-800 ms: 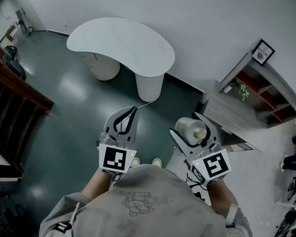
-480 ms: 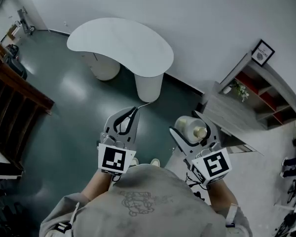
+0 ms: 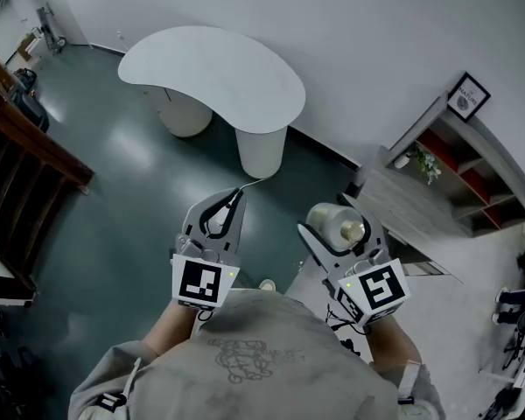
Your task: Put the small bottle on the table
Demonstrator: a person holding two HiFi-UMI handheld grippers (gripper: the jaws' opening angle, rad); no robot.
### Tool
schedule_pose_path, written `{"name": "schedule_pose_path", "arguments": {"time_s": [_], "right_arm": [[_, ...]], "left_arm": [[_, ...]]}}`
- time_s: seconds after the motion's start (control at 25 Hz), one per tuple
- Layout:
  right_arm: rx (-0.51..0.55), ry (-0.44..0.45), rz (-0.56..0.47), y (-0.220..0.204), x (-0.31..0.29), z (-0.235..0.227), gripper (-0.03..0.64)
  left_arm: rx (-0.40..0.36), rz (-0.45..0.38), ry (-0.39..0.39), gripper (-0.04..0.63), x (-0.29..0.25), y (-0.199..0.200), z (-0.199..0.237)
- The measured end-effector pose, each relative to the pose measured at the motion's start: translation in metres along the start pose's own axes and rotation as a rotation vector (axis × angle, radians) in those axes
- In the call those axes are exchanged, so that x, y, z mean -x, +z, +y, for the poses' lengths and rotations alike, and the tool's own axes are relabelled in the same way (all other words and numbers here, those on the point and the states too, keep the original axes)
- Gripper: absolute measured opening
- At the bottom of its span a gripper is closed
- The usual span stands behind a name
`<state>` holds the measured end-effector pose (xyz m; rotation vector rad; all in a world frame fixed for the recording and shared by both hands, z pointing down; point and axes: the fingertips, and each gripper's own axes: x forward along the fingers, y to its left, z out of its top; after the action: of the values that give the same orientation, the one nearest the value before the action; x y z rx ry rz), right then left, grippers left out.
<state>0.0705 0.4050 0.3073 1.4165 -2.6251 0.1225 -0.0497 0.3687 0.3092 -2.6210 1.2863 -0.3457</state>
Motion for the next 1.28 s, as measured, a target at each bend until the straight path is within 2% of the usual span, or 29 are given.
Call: {"name": "schedule_pose_path", "arguments": {"time_s": [0.4, 0.84, 1.28], "right_arm": [[0.018, -0.032, 0.009, 0.001, -0.012, -0.036, 0.345], [0.024, -0.067, -0.011, 0.003, -0.059, -0.085, 0.345], [0.007, -0.055, 0.016, 0.010, -0.149, -0.126, 0.345]], "left_arm": [[-0.013, -0.022, 0.038, 0.023, -0.024, 0.006, 0.013], [-0.029, -0.042, 0.036, 0.023, -0.084, -0.007, 0.038], [-0.011, -0.003, 0.023, 0.023, -0.155, -0.029, 0.104]]}}
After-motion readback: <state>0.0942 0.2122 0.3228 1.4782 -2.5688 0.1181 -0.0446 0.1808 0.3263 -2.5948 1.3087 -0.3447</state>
